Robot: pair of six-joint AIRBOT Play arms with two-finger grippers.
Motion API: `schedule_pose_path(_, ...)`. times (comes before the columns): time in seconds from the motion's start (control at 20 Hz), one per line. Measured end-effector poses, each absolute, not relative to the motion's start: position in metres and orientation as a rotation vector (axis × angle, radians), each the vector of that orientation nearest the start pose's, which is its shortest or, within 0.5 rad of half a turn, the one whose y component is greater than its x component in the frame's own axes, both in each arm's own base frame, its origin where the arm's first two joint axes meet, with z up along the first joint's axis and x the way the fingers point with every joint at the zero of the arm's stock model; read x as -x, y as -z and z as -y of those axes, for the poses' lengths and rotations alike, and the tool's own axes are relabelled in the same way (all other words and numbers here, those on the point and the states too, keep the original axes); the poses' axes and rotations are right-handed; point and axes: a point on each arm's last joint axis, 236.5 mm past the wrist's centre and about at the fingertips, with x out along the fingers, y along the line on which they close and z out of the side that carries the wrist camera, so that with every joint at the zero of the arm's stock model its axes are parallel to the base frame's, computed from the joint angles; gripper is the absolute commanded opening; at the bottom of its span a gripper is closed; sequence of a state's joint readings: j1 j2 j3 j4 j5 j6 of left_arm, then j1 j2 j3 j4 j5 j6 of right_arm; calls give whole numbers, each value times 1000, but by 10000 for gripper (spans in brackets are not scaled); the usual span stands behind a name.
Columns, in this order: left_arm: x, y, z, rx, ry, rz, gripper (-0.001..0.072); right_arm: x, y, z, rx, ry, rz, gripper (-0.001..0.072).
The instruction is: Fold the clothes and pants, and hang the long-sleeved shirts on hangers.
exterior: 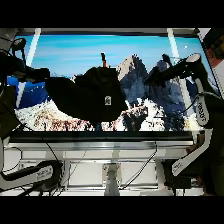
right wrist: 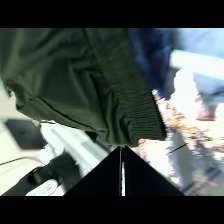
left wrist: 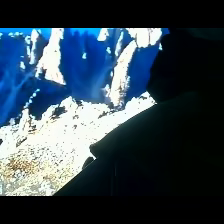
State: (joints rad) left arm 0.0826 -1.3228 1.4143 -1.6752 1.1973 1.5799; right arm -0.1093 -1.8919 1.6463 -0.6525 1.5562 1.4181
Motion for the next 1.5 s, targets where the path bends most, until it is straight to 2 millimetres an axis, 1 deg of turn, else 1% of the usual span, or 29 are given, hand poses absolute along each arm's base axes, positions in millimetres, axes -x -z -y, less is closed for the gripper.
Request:
schedule_pose_path(0.05,-433,-83,-14,122,-7,-1103,8,-435,16,-154,-814,-687,-1562,198)
schedule_pose_path(0.1,-432,-83,-15,114,-11,-1106,8,-426,27,-166,-821,-694,-1588,433)
schedule_pose_path(0.15,-432,-82,-15,111,-12,-1108,8,-418,35,-177,-822,-699,-1611,483)
schedule_pose_path(0.25,-432,-82,-15,109,-16,-1109,8,-403,53,-193,-803,-691,-1656,482)
schedule_pose_path(0.3,-432,-82,-16,106,-17,-1110,8,-396,61,-198,-782,-684,-1679,472)
schedule_pose_path(0.35,-432,-82,-16,105,-18,-1111,8,-390,68,-202,-761,-680,-1701,448)
schedule_pose_path(0.5,-432,-82,-17,104,-20,-1113,8,-377,85,-207,-707,-656,-1748,442)
schedule_pose_path(0.6,-432,-81,-17,101,-21,-1114,8,-372,92,-208,-688,-644,-1770,442)
schedule_pose_path(0.8,-432,-80,-17,99,-19,-1117,8,-364,100,-215,-639,-642,-1796,439)
schedule_pose_path(0.85,-432,-79,-17,98,-18,-1120,8,-362,102,-217,-621,-641,-1801,397)
schedule_pose_path(0.9,-433,-78,-17,97,-18,-1122,8,-361,105,-219,-606,-639,-1801,306)
schedule_pose_path(0.95,-433,-76,-17,98,-18,-1125,8,-361,107,-222,-593,-637,-1796,178)
schedule_pose_path(1.0,-433,-74,-16,102,-15,-1129,8,-360,108,-223,-579,-636,-1795,33)
schedule_pose_path(1.05,-434,-73,-15,105,-13,-1133,9,-361,110,-226,-572,-634,-1787,18)
schedule_pose_path(1.15,-435,-67,-12,116,-6,-1145,8,-363,111,-228,-559,-634,-1775,15)
schedule_pose_path(1.25,-440,-61,-11,125,-1,-1148,7,-368,108,-230,-550,-638,-1755,14)
schedule_pose_path(1.3,-446,-58,-11,129,-1,-1135,7,-372,102,-232,-548,-645,-1737,14)
schedule_pose_path(1.35,-453,-56,-11,131,-2,-1116,7,-380,92,-236,-566,-654,-1709,14)
schedule_pose_path(1.4,-462,-58,-12,137,-6,-1083,6,-392,77,-243,-598,-666,-1665,13)
schedule_pose_path(1.5,-486,-74,-14,161,-22,-984,5,-426,38,-259,-667,-695,-1542,13)
